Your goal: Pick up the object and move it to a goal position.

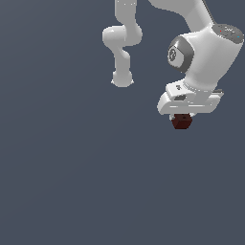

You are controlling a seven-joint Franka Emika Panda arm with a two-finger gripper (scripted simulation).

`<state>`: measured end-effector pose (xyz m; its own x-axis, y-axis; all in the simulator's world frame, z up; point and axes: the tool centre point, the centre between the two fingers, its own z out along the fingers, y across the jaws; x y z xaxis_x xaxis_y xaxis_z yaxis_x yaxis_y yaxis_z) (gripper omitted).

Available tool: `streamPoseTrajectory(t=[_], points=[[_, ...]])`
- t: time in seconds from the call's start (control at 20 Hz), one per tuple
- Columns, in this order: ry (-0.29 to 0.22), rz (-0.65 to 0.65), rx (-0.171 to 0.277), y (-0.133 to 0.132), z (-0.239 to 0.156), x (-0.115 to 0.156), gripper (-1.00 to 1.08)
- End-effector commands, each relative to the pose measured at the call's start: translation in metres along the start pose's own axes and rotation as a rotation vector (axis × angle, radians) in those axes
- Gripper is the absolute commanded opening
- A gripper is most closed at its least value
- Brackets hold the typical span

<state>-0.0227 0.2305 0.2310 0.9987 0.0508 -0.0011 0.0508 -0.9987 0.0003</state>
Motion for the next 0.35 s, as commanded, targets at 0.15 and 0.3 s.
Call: streamPoseTrajectory(t=[0.15,0.3], points=[[0.001,0.001,0.000,-0.0105,-0.0102,0.0046,-1.00],[0.001,0.001,0.000,-0.0111,-0.0107,0.0053,-1.00]])
